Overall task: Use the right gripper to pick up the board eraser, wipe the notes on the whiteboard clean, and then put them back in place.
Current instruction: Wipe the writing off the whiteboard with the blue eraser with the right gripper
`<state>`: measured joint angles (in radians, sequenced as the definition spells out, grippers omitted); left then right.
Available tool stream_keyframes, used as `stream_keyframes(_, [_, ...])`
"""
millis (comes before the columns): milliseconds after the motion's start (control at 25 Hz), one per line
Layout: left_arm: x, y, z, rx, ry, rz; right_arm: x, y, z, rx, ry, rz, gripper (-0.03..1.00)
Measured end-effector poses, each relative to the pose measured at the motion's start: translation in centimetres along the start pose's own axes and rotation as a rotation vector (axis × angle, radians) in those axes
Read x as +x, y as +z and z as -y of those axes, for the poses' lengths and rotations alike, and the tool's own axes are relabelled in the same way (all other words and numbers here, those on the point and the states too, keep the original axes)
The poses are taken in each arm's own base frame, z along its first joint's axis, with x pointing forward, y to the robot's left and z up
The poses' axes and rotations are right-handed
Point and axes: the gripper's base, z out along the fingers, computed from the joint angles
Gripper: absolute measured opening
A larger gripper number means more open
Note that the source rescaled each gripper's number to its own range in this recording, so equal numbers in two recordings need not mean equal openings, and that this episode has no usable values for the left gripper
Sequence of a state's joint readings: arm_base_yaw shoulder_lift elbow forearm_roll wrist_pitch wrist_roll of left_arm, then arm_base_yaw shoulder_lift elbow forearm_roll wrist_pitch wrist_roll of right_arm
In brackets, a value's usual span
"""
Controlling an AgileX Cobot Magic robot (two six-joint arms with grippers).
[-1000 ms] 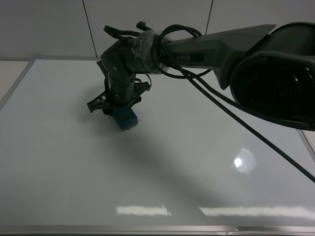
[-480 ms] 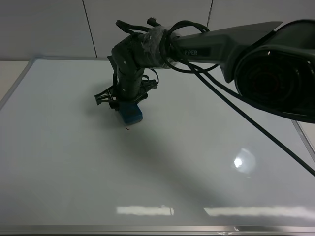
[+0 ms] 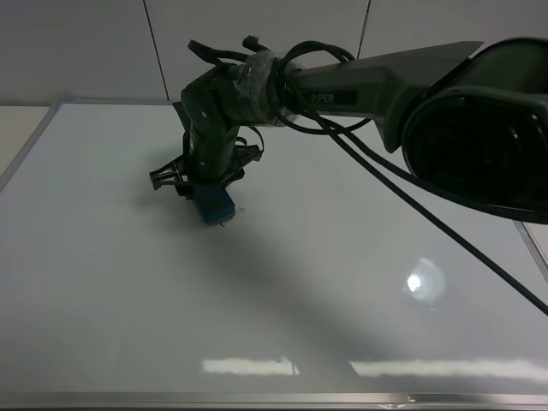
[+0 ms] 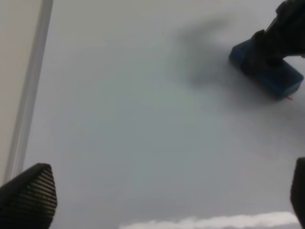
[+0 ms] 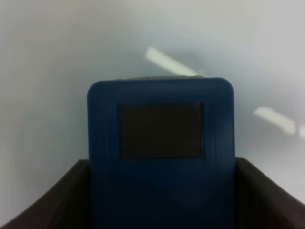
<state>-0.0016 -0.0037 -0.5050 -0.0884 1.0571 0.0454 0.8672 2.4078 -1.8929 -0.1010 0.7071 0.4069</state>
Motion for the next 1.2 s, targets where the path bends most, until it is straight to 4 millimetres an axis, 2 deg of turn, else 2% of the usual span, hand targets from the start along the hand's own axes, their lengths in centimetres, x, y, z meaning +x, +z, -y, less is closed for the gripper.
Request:
stream_keyframes(640, [0.0, 0.0, 0.0, 0.000, 0.000, 0.000, 1.9, -0.3, -3.9, -0.056, -0.171, -0.062, 0.01])
stream_keyframes(1080, [0.0, 0.0, 0.0, 0.000, 0.000, 0.000, 2.2, -0.6, -3.9, -0.025, -0.248, -0.091, 0.01])
stream_keyframes(1200, [0.0, 0.0, 0.0, 0.000, 0.000, 0.000, 2.0, -0.8, -3.0, -0.007, -0.235, -0.114, 0.01])
